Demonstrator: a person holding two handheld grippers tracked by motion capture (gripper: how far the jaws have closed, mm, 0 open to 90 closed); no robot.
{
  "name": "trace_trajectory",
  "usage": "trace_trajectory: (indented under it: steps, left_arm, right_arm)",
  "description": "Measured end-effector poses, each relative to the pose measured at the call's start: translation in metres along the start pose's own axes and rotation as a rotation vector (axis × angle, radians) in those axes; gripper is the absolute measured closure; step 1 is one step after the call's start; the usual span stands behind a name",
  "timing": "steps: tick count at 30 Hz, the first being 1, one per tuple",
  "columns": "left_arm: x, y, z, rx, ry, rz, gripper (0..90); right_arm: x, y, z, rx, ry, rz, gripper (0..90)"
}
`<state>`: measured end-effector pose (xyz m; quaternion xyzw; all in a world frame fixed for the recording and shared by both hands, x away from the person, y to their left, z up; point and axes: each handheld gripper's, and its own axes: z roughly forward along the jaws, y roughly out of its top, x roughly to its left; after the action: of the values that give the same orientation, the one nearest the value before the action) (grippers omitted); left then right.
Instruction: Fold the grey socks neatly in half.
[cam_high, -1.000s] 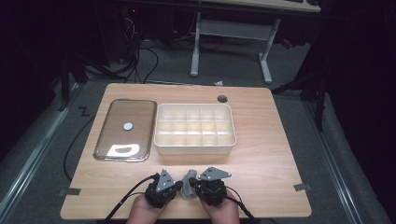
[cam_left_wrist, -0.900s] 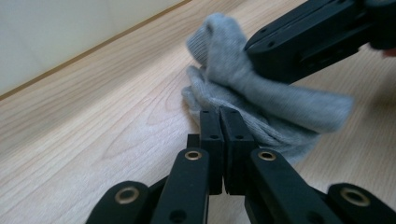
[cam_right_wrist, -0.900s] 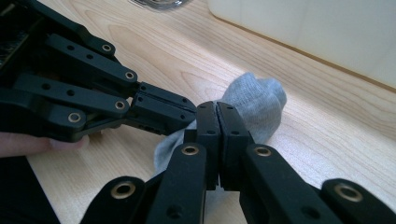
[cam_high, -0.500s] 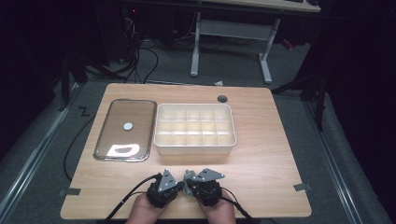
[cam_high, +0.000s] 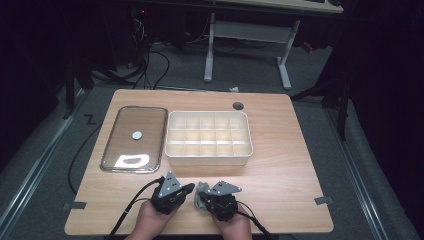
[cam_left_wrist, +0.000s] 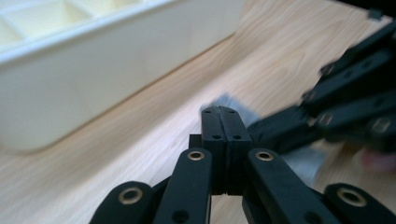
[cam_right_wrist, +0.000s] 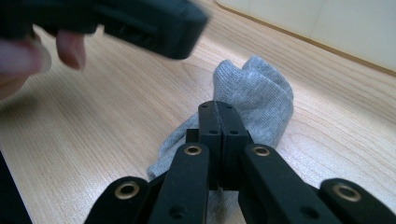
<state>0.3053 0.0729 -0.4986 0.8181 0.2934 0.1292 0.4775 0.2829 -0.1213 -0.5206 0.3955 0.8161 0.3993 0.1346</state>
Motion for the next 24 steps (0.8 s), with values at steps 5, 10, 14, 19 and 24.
trace_trajectory:
  steps: [5, 10, 14, 19, 24]
  left_arm:
    - [-0.008, 0.020, 0.017, -0.003, -0.065, -0.011, 90.0]
    - [-0.006, 0.018, 0.033, 0.036, -0.084, -0.026, 90.0]
    - [0.002, 0.004, 0.040, 0.064, -0.060, -0.050, 90.0]
    - [0.006, -0.006, 0.038, 0.047, -0.050, -0.063, 90.0]
    - [0.006, -0.011, 0.038, 0.029, -0.041, -0.067, 90.0]
  right_arm:
    - [0.000, -0.001, 0.000, -0.006, -0.001, 0.001, 90.0]
    - [0.000, -0.002, -0.001, -0.007, 0.005, 0.002, 90.0]
    - [-0.001, -0.003, -0.001, -0.016, 0.012, 0.004, 90.0]
    - [0.000, -0.004, -0.001, -0.021, 0.015, -0.001, 90.0]
    - [-0.001, -0.003, -0.003, -0.021, 0.017, 0.003, 89.2]
